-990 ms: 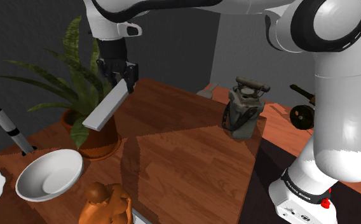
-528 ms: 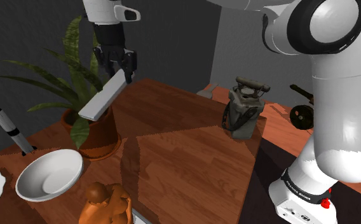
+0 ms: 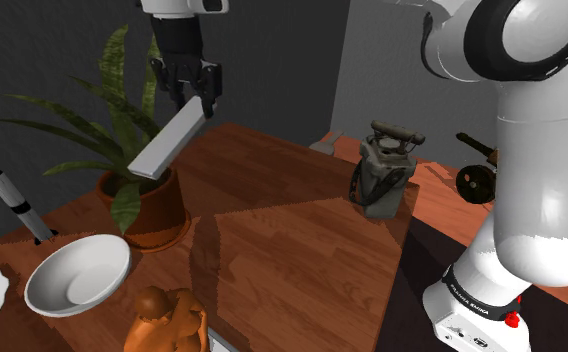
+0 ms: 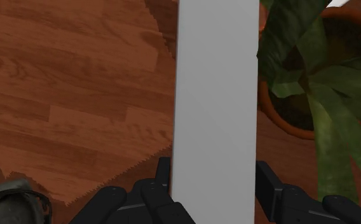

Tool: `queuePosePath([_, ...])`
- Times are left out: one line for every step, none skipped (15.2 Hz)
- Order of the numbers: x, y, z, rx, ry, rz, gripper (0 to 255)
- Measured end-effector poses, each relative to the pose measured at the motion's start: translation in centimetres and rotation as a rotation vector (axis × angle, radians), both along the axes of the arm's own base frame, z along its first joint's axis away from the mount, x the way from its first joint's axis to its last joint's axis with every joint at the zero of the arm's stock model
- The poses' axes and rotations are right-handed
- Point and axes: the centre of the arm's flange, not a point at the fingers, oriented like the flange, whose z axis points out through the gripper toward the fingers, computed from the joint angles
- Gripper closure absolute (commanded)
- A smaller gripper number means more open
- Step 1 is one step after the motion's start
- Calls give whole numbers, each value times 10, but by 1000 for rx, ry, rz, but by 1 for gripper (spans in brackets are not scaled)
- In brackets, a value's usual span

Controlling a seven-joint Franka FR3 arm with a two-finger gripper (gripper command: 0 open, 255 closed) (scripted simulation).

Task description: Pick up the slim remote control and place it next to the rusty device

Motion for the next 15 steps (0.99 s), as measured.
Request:
queuePosePath([-9,-6,0,1,-1,0,255])
queuePosePath([-17,-14,3,1,-1,1,255])
queuePosePath([-28,-24,5,0,-1,1,255])
queuePosePath([-40,-32,5,0,-1,1,255])
queuePosePath([-47,-42,4,0,-2,1,255])
queuePosePath([-55,-51,5,-1,-1,1,255])
queuePosePath([-68,-62,5,-1,-1,-1,255])
queuePosePath([-78,-71,5,-1,-1,0,255])
queuePosePath([-86,-80,4,-1,-1,0,255])
queuePosePath([-95,-89,4,-1,-1,-1,255])
queuePosePath([-106,-98,3,-1,0,-1,255])
queuePosePath([-116,-106,2,-1,-1,-1,255])
queuePosePath([-123,-113,4,-2,-1,0,255])
queuePosePath([-130,-121,2,-2,-1,-1,255])
queuePosePath([-139,-132,2,-2,0,-1,255])
